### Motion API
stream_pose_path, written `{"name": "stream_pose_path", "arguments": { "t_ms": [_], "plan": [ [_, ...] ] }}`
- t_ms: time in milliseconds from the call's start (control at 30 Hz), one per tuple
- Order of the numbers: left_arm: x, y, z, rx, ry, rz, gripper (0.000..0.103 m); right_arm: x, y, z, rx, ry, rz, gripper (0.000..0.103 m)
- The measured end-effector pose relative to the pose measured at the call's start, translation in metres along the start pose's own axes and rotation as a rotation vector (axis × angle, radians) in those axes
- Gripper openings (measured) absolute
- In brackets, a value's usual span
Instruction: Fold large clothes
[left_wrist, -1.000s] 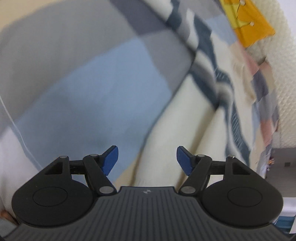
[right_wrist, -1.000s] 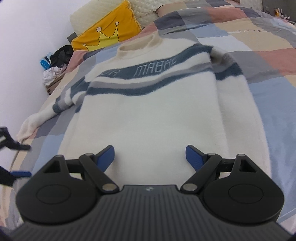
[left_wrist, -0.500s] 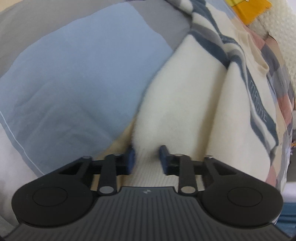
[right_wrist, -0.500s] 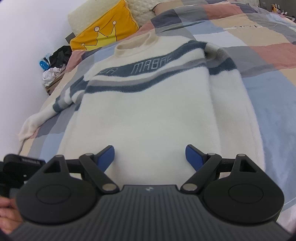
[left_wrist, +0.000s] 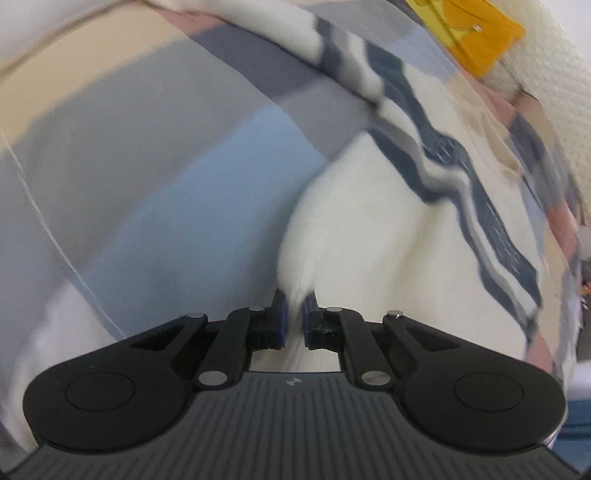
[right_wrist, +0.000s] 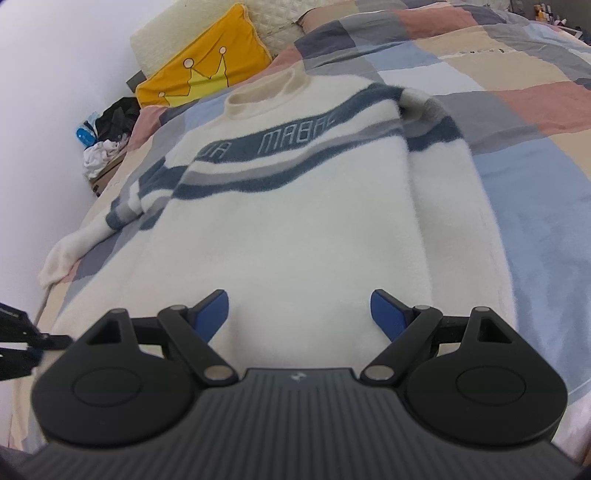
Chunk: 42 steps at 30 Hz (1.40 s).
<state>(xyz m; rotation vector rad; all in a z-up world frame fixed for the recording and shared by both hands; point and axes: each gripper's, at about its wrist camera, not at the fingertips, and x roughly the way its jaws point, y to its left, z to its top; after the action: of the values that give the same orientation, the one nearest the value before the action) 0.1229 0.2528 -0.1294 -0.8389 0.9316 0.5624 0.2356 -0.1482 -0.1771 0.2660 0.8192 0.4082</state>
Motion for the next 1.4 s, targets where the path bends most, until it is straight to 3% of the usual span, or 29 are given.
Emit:
{"name": "stream_pose_path", "arguments": {
  "t_ms": [167,433,533,567,600,733,867,1067,1400],
  "plan": [
    [0.017,0.026,0.014,0.001,0.017,0.089,0.01,0.001,-0.002,0.002,0.009,0.0,0.007,0.085],
    [0.045,0.022,0.009,0.047,0.047,0.142,0.016,0.005,-0.005,0.004,0.01,0.005,0.0,0.085],
    [0.045,0.015,0.007,0.09,0.06,0.156,0.033,0.005,-0.005,0.005,0.02,-0.004,0.002,0.085],
    [0.044,0.011,0.008,0.105,0.061,0.16,0.046,0.004,-0.004,0.006,0.022,-0.008,0.002,0.085],
    [0.041,0.009,0.008,0.119,0.058,0.153,0.053,0.004,-0.004,0.007,0.023,-0.014,0.002,0.085],
    [0.023,-0.009,0.002,0.184,0.008,0.134,0.058,0.0,-0.005,0.009,0.031,-0.035,-0.007,0.085],
    [0.005,-0.041,-0.009,0.279,-0.034,0.091,0.059,-0.007,-0.008,0.013,0.04,-0.071,-0.02,0.085],
    [-0.007,-0.118,-0.032,0.434,-0.123,0.014,0.059,-0.017,-0.017,0.023,0.058,-0.122,-0.037,0.085],
    [0.018,-0.231,-0.075,0.655,-0.181,-0.098,0.059,-0.029,-0.052,0.04,0.159,-0.182,-0.079,0.085]
  ]
}}
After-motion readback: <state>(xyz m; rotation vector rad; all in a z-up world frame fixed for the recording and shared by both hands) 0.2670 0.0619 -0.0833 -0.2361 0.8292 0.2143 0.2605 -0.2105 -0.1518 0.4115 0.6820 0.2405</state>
